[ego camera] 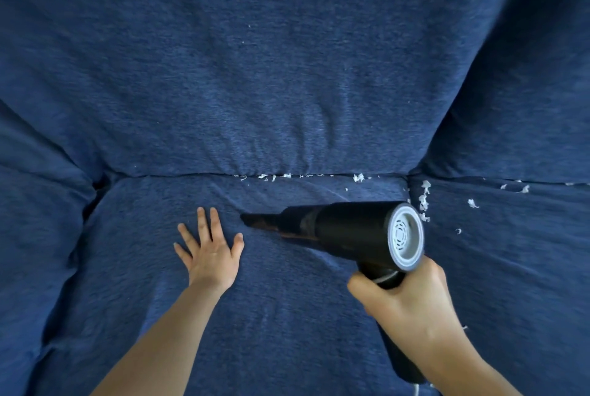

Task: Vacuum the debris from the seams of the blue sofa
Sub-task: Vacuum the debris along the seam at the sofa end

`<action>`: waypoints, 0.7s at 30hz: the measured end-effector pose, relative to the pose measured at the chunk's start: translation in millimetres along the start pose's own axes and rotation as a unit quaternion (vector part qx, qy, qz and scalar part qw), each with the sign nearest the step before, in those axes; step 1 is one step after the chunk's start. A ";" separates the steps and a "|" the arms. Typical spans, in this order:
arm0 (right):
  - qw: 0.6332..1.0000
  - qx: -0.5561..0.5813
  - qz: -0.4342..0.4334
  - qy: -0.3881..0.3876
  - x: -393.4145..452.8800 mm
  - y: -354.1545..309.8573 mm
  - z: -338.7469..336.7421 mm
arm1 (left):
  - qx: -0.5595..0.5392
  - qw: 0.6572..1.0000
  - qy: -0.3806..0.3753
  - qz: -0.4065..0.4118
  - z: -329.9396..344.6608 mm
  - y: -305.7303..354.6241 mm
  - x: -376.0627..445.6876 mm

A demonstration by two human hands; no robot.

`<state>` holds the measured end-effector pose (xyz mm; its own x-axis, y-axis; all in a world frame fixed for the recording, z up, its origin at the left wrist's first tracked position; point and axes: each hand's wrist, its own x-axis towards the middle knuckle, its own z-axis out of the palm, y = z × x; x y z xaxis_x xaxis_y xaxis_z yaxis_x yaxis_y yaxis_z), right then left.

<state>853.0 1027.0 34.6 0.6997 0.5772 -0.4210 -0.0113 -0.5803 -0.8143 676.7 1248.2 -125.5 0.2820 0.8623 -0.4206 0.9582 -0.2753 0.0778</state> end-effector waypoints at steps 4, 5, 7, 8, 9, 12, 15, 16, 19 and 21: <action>1.000 0.022 0.010 0.020 9.6 0.3 13.3 | 0.014 0.999 0.026 0.017 0.2 1.3 1.2; 0.999 0.027 0.010 0.024 11.7 -1.5 17.7 | 0.022 0.998 0.040 0.033 -0.3 1.5 2.8; 0.998 0.040 0.009 0.039 17.3 -4.8 24.8 | 0.034 0.995 0.059 0.067 -3.0 3.3 7.9; 0.998 0.049 0.013 0.047 20.9 -5.2 27.2 | 0.036 0.994 0.064 0.080 -4.7 5.7 11.4; 0.997 0.056 0.020 0.053 24.3 -6.3 29.2 | 0.034 0.993 0.066 0.091 -6.8 9.2 15.6; 0.995 0.066 0.035 0.066 29.9 -9.9 33.4 | 0.032 0.990 0.060 0.121 -10.3 19.8 25.8; 0.991 0.091 0.059 0.078 32.2 -13.2 43.8 | 0.059 0.986 0.053 0.147 -5.4 23.4 27.3; 0.989 0.104 0.070 0.079 32.2 -15.1 48.4 | 0.063 0.985 0.060 0.150 -3.0 23.0 25.9; 0.983 0.136 0.098 0.078 29.0 -23.9 62.2 | 0.081 0.980 0.073 0.164 0.4 18.2 22.6; 0.977 0.161 0.117 0.078 26.2 -30.0 69.9 | 0.093 0.977 0.073 0.178 1.2 15.5 21.2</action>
<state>821.6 1099.7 20.1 0.7506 0.3417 -0.5655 -0.3909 -0.4603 -0.7970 697.5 1261.7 -134.3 0.6134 0.7447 -0.2629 0.7760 -0.6302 0.0253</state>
